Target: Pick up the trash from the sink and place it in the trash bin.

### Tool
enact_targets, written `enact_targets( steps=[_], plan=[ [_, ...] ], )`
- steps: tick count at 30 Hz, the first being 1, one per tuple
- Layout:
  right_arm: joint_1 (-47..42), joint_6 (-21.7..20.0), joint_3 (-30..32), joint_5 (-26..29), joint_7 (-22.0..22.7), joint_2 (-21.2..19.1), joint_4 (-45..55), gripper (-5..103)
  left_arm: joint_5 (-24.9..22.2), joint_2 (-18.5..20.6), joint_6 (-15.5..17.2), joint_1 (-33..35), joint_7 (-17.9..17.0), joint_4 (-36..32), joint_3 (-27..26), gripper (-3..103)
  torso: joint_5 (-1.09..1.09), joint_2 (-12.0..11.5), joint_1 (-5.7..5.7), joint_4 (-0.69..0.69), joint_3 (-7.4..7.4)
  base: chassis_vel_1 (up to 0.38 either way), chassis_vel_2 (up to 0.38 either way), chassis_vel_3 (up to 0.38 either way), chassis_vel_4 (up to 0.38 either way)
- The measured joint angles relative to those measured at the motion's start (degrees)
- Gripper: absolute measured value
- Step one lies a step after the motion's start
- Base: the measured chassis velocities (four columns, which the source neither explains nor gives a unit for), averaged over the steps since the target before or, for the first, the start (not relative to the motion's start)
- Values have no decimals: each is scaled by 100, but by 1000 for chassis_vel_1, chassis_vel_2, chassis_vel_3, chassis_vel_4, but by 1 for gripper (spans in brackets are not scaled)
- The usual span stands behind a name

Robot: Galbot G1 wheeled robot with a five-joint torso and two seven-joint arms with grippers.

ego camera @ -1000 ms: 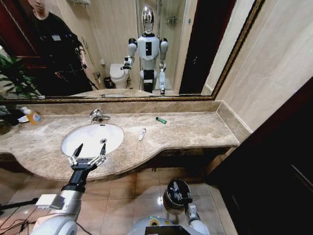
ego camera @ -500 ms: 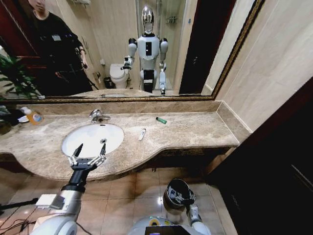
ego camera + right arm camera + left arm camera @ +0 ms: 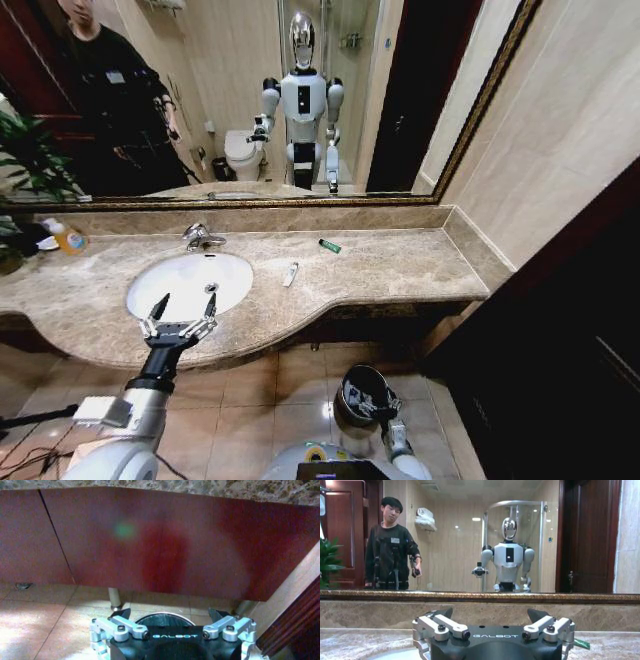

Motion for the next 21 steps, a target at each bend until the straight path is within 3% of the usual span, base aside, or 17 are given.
enact_targets(
  steps=[11, 15, 21],
  plan=[
    [-329, 76, 74, 186, 6, -184, 507, 100, 0, 0, 0, 0, 0, 0, 0, 100, 1, 0, 0, 0, 0, 0, 0, 0, 0],
    [-874, -50, 82, 622, -1, -414, 1643, 100, 0, 0, 0, 0, 0, 0, 0, 100, 0, 0, 0, 0, 0, 0, 0, 0, 0],
    [-1391, -316, 140, 782, -64, -469, 2967, 100, 0, 0, 0, -1, 0, 0, 0, 100, 0, 0, 0, 0, 0, 0, 0, 0, 0]
  ],
)
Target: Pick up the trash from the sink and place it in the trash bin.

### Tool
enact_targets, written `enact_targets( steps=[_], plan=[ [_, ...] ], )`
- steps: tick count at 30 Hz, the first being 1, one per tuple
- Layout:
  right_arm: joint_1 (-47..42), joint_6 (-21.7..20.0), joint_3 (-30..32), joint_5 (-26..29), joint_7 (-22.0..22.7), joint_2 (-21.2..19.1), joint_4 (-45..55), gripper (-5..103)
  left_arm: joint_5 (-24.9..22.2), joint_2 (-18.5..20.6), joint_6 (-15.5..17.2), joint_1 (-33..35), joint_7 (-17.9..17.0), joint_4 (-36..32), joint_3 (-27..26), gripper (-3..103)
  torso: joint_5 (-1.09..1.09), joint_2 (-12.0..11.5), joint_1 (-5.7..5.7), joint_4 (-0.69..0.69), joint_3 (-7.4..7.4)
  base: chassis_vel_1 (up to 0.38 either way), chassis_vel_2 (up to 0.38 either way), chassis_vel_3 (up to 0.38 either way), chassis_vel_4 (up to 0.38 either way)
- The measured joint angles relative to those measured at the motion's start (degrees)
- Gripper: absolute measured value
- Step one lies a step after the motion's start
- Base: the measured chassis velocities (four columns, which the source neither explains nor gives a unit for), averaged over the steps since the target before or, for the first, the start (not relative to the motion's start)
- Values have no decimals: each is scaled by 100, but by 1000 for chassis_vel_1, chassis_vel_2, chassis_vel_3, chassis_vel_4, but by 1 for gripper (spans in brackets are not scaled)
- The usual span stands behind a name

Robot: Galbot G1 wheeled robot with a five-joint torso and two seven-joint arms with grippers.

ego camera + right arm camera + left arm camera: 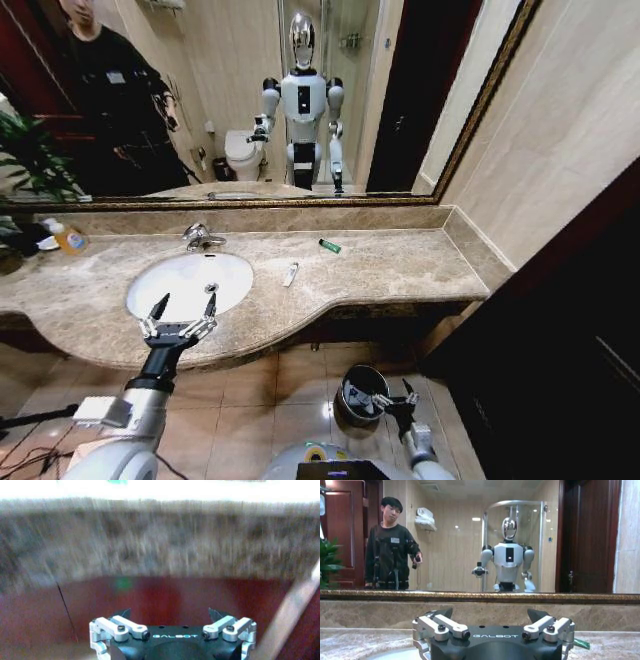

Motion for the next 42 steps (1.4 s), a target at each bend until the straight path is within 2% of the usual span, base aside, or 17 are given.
enact_targets(
  steps=[6, 8, 10, 12, 15, 19, 27, 33, 36, 42],
  plan=[
    [-202, -466, -107, -49, -202, -30, 1311, 100, 0, 0, 0, 0, 0, 0, 0, 100, 0, 0, 0, -1, 0, 0, 0, 0, 0],
    [-183, -502, -122, -60, -215, -46, 1359, 100, 0, 0, 0, 0, 0, 1, 0, 100, -1, 0, 0, -1, 0, 0, 0, 0, 0],
    [145, -859, -267, -108, -262, -189, 1547, 100, 0, 0, 0, 1, 0, 1, 0, 100, 0, 0, 0, -1, 0, 0, 0, 0, 0],
    [302, -971, -324, -104, -229, -246, 1572, 100, 0, 0, 0, 0, 0, 0, 0, 100, 0, 0, 0, -1, 0, 0, 0, 0, 0],
    [940, -1546, -557, 188, -173, -565, 1761, 100, 0, 0, 0, 0, 0, 1, 0, 100, 0, 0, 1, 1, 1, 0, 0, 0, 0],
    [1340, -1938, -779, 595, -217, -853, 1884, 100, 0, 0, 0, 1, 0, 1, 0, 100, 0, 0, 1, 0, 1, 0, 0, 0, 0],
    [2204, -2057, -1232, 963, -329, -1370, 1321, 100, 0, 0, 0, 0, 0, 0, 0, 100, 1, 0, 1, 0, 1, 0, 0, 0, 0],
    [2817, -2080, -1512, 1212, -339, -1533, 982, 100, 0, 0, 0, 0, 0, 0, 0, 100, 0, 0, 1, -1, 1, 0, 0, 0, 0],
    [3535, -2144, -1941, 1395, -239, -1633, 590, 100, 0, 0, 0, 1, -1, 1, 0, 100, 1, 0, 1, 0, 1, 0, 0, 0, 0],
    [4431, -2255, -2568, 1717, -85, -1674, -34, 100, 0, -1, 0, 0, 2, 0, 0, 100, 0, -1, 1, 0, 1, 0, 0, 0, 0]
  ],
)
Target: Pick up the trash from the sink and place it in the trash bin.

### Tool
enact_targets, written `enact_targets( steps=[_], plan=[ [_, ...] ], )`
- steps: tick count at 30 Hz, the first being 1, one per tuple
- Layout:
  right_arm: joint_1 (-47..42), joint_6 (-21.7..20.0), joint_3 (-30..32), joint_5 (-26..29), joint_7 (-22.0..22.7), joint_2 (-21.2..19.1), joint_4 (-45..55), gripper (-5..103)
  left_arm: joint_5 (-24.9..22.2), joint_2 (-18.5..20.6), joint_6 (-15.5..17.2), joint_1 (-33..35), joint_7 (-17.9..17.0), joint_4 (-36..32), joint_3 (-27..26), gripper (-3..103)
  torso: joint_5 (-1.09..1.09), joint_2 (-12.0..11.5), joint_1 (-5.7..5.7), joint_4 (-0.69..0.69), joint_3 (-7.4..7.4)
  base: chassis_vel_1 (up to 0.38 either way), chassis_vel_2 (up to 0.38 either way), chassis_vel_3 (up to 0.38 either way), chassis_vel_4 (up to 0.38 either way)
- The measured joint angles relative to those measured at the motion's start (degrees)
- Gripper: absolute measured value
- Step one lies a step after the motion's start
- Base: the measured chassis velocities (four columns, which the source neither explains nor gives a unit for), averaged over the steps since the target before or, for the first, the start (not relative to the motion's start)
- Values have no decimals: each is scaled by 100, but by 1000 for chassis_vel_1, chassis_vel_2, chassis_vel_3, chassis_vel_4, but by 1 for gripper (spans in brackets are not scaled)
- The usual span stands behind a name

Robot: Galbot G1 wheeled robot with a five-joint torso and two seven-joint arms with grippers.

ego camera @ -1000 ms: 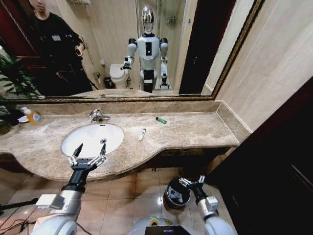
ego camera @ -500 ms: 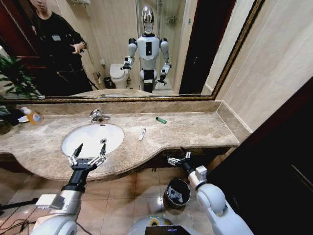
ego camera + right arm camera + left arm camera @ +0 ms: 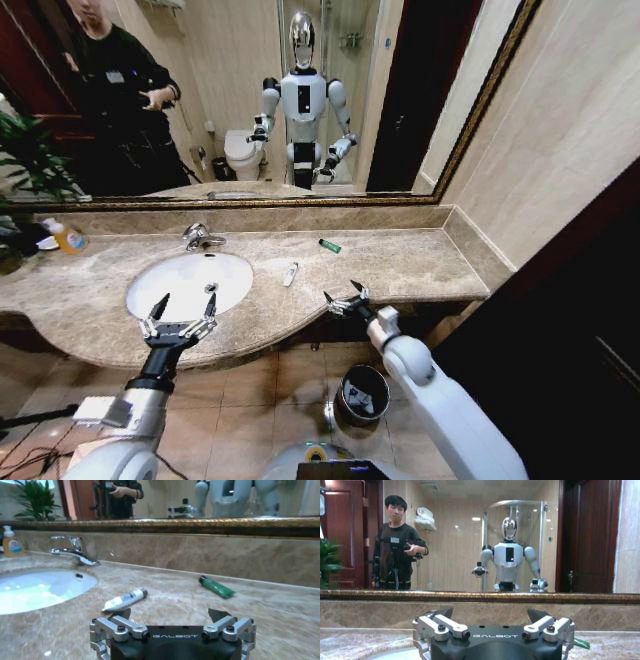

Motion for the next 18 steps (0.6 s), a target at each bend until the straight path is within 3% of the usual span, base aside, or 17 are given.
enact_targets(
  steps=[10, 18],
  plan=[
    [1900, 9, -944, 260, -122, 167, -1653, 100, 0, 1, 0, 0, -1, 0, 0, 100, -1, 0, 0, 0, 0, 0, 0, 0, 0],
    [2836, 128, -1100, 362, -490, 297, -2950, 100, 0, 1, 0, 0, -2, 0, 0, 100, 0, 0, 0, -1, 0, 0, 0, 0, 0]
  ],
)
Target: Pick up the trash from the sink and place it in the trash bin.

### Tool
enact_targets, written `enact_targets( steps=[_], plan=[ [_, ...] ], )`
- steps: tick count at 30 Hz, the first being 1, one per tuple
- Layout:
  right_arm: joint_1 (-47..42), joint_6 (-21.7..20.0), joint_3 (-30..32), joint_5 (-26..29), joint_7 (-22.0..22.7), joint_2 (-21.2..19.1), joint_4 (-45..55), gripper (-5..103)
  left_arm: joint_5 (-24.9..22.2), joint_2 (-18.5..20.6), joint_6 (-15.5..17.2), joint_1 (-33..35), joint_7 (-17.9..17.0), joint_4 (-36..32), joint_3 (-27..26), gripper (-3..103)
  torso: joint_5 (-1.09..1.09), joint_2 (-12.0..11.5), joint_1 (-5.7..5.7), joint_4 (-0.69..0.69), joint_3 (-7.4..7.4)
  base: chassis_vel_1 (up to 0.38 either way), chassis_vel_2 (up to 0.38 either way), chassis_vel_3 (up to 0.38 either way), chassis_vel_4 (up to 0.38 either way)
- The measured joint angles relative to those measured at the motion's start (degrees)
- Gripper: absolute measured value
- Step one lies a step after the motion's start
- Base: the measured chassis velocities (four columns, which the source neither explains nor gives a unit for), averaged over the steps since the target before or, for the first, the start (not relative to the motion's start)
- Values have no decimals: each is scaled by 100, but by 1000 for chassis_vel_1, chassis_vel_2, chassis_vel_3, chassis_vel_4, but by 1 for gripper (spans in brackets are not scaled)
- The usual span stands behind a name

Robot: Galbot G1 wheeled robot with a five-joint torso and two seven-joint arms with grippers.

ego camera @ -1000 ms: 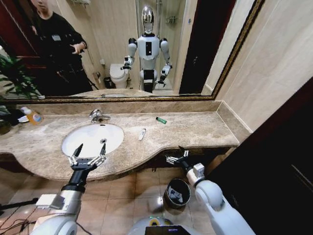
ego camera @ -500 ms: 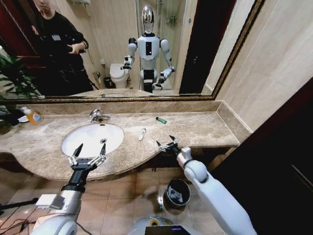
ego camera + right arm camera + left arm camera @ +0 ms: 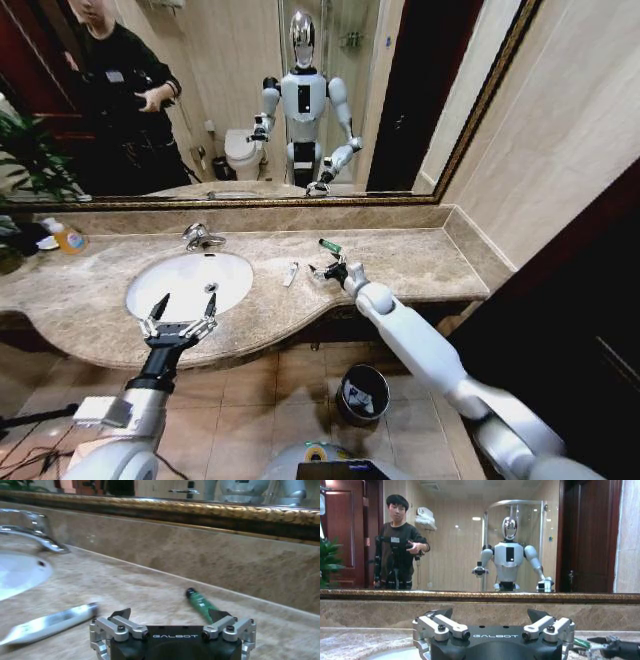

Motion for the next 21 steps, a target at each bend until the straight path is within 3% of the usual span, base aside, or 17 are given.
enact_targets(
  steps=[12, 21],
  plan=[
    [772, -143, 270, -27, -369, 273, -1124, 100, 0, 0, 0, 0, 0, 0, 0, 100, 0, 0, 0, 0, 0, 0, 0, 0, 0],
    [986, -1108, 561, 264, -630, 563, -1350, 95, 0, 0, 0, 0, 0, 0, 0, 100, 0, 0, -1, 0, 0, 0, 0, 0, 0]
  ],
)
